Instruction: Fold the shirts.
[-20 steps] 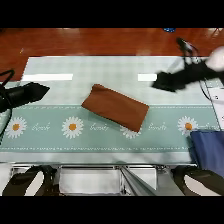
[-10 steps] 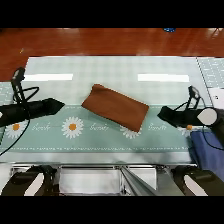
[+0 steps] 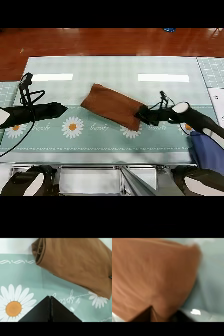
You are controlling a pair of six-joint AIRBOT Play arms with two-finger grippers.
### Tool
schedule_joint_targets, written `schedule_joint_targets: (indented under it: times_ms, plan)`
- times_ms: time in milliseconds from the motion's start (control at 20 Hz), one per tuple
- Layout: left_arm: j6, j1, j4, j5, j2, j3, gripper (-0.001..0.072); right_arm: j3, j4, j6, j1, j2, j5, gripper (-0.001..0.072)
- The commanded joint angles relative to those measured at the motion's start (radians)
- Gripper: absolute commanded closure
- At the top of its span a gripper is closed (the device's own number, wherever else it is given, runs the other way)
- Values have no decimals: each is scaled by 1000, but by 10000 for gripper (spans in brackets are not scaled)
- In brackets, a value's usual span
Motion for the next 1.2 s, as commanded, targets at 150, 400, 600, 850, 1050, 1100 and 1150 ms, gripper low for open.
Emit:
schedule_joint_targets:
  times_ms: [150, 400, 600, 850, 1050, 1100, 1150]
  plan:
    - [1, 0, 0, 2, -44, -1, 683, 336, 198, -256, 43, -184, 129, 687]
    - [0, 0, 0, 8, -98, -1, 683, 798, -108, -35, 30, -184, 221, 687]
    - [1, 0, 0, 16, -104, -1, 683, 1122, -297, 112, -95, -184, 440, 687]
    - [1, 0, 0, 70, -104, -1, 683, 1260, -383, 244, -324, -101, 683, 687]
    - [9, 0, 0, 99, -104, -1, 683, 1237, -530, 365, -510, 34, 888, 689]
    - [9, -1, 0, 110, -104, -1, 683, 1206, -547, 373, -559, 76, 927, 689]
    - [9, -1, 0, 120, -104, -1, 683, 1165, -560, 375, -605, 119, 953, 689]
